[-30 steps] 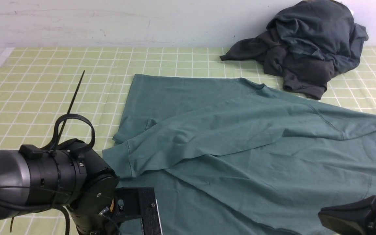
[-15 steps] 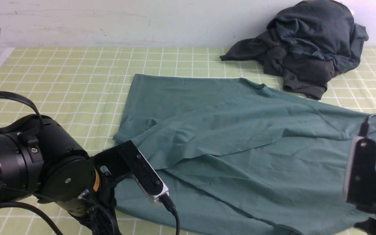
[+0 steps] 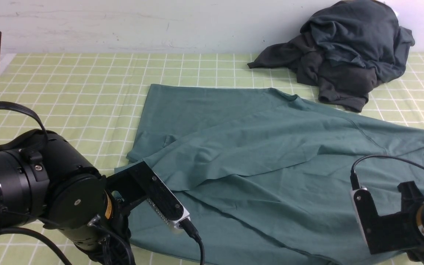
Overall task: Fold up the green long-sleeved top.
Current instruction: Use both arms simultaneously to clamp the lower edge of the clothing fabric, then use both arms to drag the lower edge of the fabric forward and fold it over the upper edge
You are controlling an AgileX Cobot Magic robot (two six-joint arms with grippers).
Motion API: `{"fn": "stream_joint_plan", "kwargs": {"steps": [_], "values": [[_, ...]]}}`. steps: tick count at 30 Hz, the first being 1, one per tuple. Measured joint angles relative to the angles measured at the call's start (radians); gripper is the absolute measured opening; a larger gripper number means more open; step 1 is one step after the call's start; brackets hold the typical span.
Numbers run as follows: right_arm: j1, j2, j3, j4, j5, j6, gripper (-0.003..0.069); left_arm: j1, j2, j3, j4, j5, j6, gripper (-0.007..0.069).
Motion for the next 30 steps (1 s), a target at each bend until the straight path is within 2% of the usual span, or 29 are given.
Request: {"fn": "stream_joint_plan", "kwargs": {"steps": [4,7,8,9,11,14,19,24,30], "values": [[0.002,0.003,0.000,-0.019,0.000,0.025,0.0163,0.000,0.000,0.000,-0.002,0.000,0.000,0.0006],[0.002,-0.004,0.000,-0.013,0.002,0.112,0.0078,0.000,0.000,0.000,-0.012,0.000,0.000,0.0006],[0.002,-0.008,0.000,-0.011,0.002,0.127,0.0072,0.000,0.000,0.000,-0.013,0.000,0.000,0.0006],[0.002,-0.038,0.000,0.008,0.011,0.200,0.0019,0.000,0.000,0.000,-0.036,0.004,-0.001,0.0006],[0.002,-0.084,0.000,0.030,0.030,0.282,0.0000,0.000,-0.007,0.000,-0.055,0.011,-0.001,0.0006],[0.002,-0.166,0.000,0.057,0.075,0.390,-0.0006,0.000,-0.044,0.000,-0.084,0.024,-0.001,0.0006],[0.002,-0.246,-0.015,0.045,0.089,0.439,-0.0006,0.022,-0.088,-0.060,-0.089,0.029,-0.020,0.0006],[-0.025,-0.217,-0.118,0.040,0.070,0.444,-0.0006,0.130,-0.056,-0.213,-0.089,-0.065,-0.096,0.0006],[-0.116,-0.067,-0.299,0.026,-0.060,0.447,-0.0006,0.258,0.106,-0.427,-0.080,-0.214,-0.120,0.0006]]}}
